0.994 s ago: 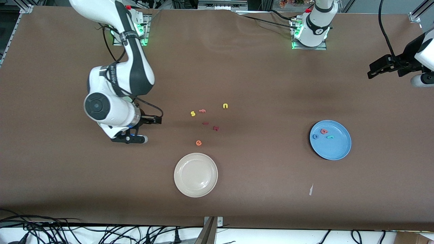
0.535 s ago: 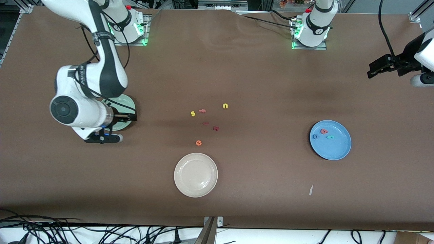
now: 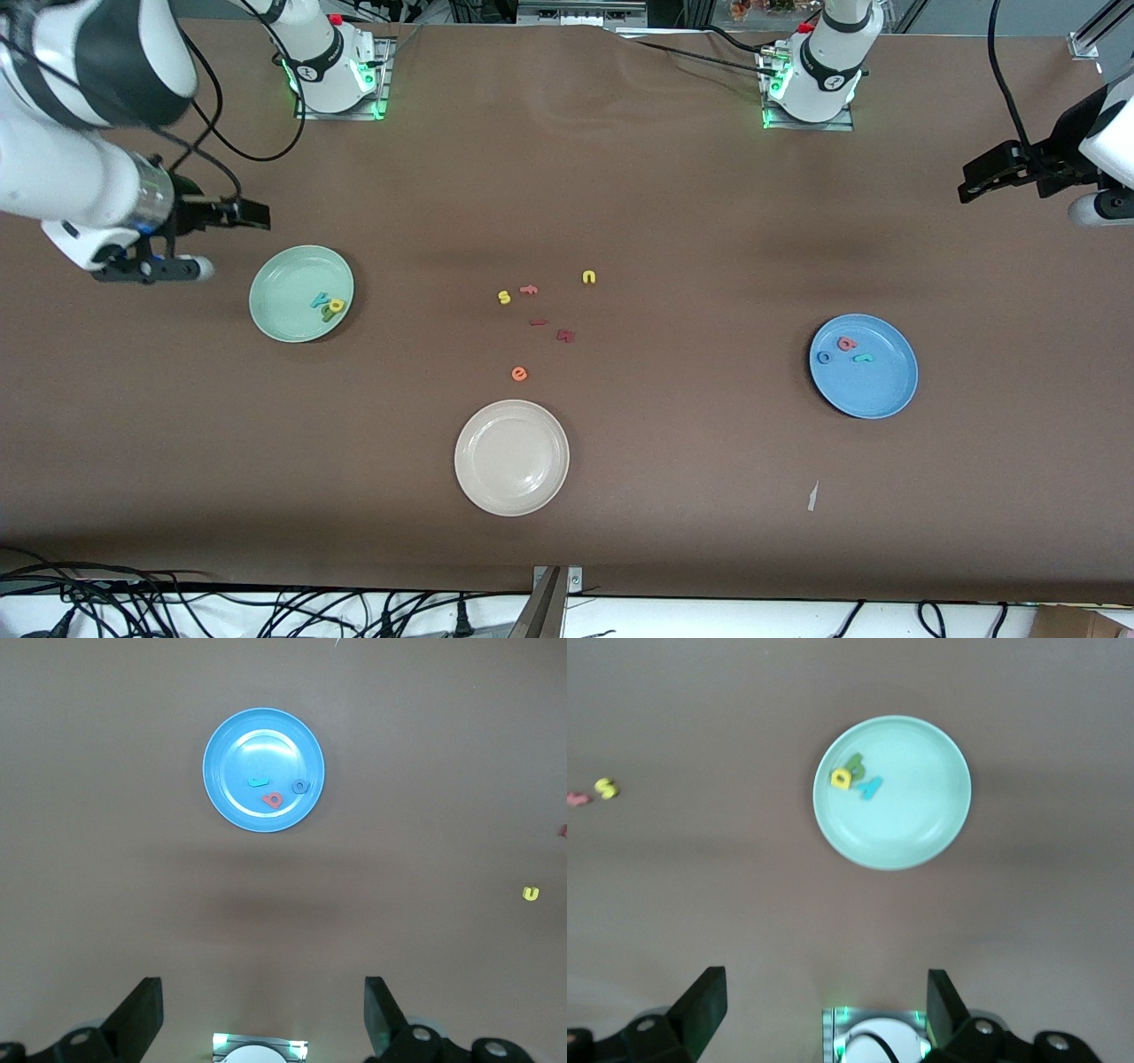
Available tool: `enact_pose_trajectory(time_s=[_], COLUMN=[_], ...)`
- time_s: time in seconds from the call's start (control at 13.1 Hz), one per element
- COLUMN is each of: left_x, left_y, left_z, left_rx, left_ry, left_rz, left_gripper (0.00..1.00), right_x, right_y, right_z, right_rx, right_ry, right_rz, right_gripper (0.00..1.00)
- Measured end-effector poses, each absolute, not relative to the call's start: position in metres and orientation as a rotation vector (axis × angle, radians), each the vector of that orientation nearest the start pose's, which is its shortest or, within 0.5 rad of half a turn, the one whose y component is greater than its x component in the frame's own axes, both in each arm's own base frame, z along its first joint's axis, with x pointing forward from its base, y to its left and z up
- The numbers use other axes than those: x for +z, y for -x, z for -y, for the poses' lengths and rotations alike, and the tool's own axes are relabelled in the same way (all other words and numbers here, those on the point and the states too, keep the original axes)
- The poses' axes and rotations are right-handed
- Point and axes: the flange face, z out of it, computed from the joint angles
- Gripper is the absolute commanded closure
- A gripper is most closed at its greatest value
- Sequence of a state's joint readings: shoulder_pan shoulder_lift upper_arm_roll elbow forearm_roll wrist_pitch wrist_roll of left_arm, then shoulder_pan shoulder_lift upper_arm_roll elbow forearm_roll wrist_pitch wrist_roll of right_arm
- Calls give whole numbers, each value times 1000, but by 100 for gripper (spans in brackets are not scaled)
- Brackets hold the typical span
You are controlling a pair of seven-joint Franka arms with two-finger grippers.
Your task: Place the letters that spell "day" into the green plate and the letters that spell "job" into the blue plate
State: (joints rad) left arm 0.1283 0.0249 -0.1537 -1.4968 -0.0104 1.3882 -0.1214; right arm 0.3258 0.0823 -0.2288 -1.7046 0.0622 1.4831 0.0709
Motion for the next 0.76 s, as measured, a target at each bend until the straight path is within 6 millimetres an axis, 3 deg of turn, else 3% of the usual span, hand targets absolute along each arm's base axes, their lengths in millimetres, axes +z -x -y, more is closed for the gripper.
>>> enact_pose_trajectory(time_s=[0.23, 0.46, 0.76], left_x=[630, 630, 630], left_y=[-542, -542, -542], left_z=[11, 14, 13], left_rx=[216, 216, 218], left_ry=[3135, 3135, 3134], left_rz=[155, 148, 150], left_gripper=[0, 0, 0], right_x=[549, 552, 558], right_y=[-549, -552, -565], right_z=[-42, -9, -21], right_rx=[440, 415, 249], right_ry=[3086, 3078, 3094], right_rz=[-23, -101, -74], right_gripper=[0, 0, 0])
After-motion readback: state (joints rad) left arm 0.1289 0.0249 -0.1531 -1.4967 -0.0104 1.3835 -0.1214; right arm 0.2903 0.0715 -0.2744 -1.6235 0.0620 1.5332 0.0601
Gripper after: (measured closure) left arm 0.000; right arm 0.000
